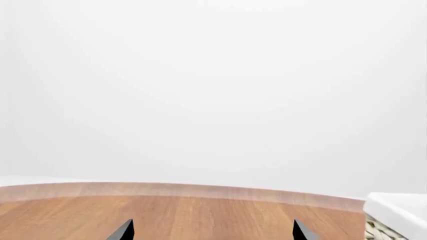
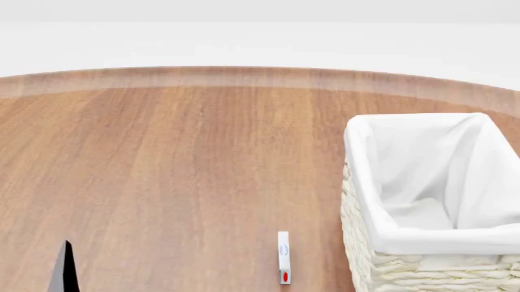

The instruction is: Pick up the tomato sauce, and put it in the basket.

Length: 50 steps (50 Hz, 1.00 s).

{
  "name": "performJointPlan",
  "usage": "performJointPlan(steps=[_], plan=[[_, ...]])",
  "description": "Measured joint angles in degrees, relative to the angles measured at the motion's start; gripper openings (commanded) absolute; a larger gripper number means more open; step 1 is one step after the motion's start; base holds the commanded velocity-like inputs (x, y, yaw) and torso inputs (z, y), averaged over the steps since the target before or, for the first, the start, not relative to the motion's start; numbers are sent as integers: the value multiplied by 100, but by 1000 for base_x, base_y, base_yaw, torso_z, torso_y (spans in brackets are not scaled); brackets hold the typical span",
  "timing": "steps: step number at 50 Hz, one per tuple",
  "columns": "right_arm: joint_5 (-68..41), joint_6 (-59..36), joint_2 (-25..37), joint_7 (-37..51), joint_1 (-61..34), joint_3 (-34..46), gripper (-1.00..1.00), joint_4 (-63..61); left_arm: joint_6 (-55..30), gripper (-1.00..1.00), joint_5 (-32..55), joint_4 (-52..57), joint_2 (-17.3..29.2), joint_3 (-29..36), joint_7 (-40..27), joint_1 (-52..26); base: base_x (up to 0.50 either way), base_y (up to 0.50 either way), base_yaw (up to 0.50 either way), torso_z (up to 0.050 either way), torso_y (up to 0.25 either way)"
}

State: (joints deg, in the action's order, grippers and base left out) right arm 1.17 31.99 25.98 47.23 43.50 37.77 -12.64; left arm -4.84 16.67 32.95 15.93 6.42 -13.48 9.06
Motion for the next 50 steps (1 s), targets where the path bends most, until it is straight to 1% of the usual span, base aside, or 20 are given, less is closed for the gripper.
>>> performJointPlan(steps=[8,17,25,50], plan=[[-71,208,129,271,-61,132,100,180,14,100,14,-20,18,36,-15,-18,0,0,0,0,0],[-349,432,169,349,-269,242,100,560,28,100,26,-60,34,61,-34,-43,0,0,0,0,0],[-673,546,171,262,-504,332,100,892,56,100,49,-112,49,63,-44,-59,0,0,0,0,0],[-1613,464,29,-270,-1251,507,100,1784,143,100,57,-227,86,109,-85,-43,0,0,0,0,0]])
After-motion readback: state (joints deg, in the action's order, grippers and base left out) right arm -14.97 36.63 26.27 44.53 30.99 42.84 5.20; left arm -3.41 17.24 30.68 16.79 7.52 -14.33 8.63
